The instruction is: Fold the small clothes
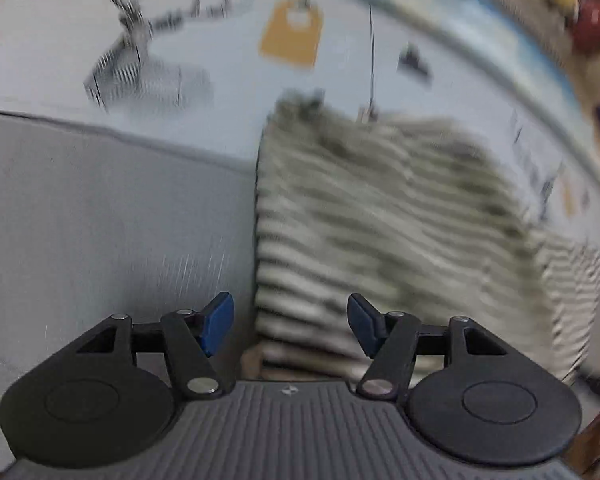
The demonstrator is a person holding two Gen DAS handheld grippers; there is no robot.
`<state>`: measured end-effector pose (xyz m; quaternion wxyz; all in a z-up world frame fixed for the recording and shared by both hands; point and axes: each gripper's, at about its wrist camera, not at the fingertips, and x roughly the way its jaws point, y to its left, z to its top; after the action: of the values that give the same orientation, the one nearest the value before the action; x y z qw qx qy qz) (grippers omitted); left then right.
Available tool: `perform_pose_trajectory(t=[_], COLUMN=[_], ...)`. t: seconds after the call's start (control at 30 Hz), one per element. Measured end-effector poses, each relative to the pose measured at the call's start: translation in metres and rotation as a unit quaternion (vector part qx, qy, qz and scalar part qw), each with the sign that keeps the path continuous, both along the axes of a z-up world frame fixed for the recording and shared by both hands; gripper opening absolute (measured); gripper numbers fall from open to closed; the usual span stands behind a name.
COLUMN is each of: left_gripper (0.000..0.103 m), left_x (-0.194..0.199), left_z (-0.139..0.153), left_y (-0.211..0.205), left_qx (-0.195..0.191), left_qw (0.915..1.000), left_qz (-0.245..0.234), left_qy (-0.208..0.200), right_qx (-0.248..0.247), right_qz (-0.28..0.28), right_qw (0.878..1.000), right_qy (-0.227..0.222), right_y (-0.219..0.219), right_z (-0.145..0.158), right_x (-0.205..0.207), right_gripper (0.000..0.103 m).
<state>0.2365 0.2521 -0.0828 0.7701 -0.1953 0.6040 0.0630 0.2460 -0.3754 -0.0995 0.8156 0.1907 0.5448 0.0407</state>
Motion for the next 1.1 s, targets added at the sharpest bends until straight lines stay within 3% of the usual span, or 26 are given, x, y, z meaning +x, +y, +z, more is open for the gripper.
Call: perform_pose_trajectory(t=[0.1, 0.2, 0.27, 0.33, 0.43, 0.5, 0.6, 0.7, 0.8, 0.87, 0.93, 1.0, 1.03, 1.1], left_gripper=[0.068, 0.062, 0.018, 0.01, 0.008, 0.008, 0.007, 0.003, 0.004, 0.011, 0.013, 0.014, 0.014, 0.014], left_x=[-0.007, -0.011, -0.013, -0.016, -0.022, -0.028, -0.036, -0.038, -0.043, -0.041, -0.039, -0.038, -0.038, -0.037], left_z=[-0.018, -0.019, -0.015, -0.005, 0.022, 0.039, 0.044, 0.026, 0.012, 0.014, 0.025, 0.04, 0.045, 0.05], left_y=[-0.012, -0.021, -0.029, -0.035, -0.032, -0.023, -0.017, -0.012, -0.027, -0.024, -0.014, -0.012, -0.014, -0.023], left_qx=[-0.001, 0.007, 0.01, 0.028, 0.046, 0.028, 0.038, 0.064, 0.08, 0.09, 0.091, 0.131, 0.145, 0.135], left_qw=[0.9988, 0.9981, 0.9966, 0.9949, 0.9919, 0.9926, 0.9922, 0.9945, 0.9881, 0.9892, 0.9923, 0.9883, 0.9859, 0.9848], left_qz=[-0.043, -0.061, -0.081, -0.094, -0.097, -0.07, -0.077, -0.077, -0.131, -0.116, -0.084, -0.067, -0.067, -0.08], left_qy=[0.024, 0.012, -0.004, -0.023, -0.068, -0.095, -0.091, -0.031, 0.002, 0.005, -0.01, -0.038, -0.051, -0.073], right_qx=[0.017, 0.031, 0.032, 0.03, 0.037, 0.071, 0.043, -0.016, -0.092, -0.09, -0.069, -0.052, -0.044, -0.03], right_qz=[-0.01, -0.007, 0.007, 0.017, 0.013, -0.014, -0.002, -0.006, -0.004, 0.007, -0.008, -0.012, -0.009, 0.015], right_qw=[1.0, 0.999, 0.999, 0.999, 0.999, 0.995, 0.996, 1.0, 0.994, 0.994, 0.997, 0.997, 0.996, 0.994], right_qy=[0.001, 0.008, 0.008, 0.0, -0.034, -0.072, -0.084, -0.024, 0.05, 0.059, 0.014, -0.048, -0.076, -0.107], right_y=[-0.008, -0.007, -0.003, 0.001, -0.005, -0.023, -0.037, -0.051, -0.053, -0.051, -0.051, -0.048, -0.045, -0.032], right_z=[0.0, -0.003, -0.005, -0.001, 0.019, 0.044, 0.064, 0.047, 0.014, 0.005, 0.02, 0.042, 0.051, 0.058], right_x=[0.0, 0.0, 0.0, 0.0, -0.001, -0.004, -0.014, -0.021, -0.026, -0.029, -0.03, -0.031, -0.032, -0.03], right_gripper=[0.045, 0.045, 0.035, 0.013, 0.008, 0.007, 0.006, 0.001, 0.0, 0.0, 0.0, 0.003, 0.003, 0.006])
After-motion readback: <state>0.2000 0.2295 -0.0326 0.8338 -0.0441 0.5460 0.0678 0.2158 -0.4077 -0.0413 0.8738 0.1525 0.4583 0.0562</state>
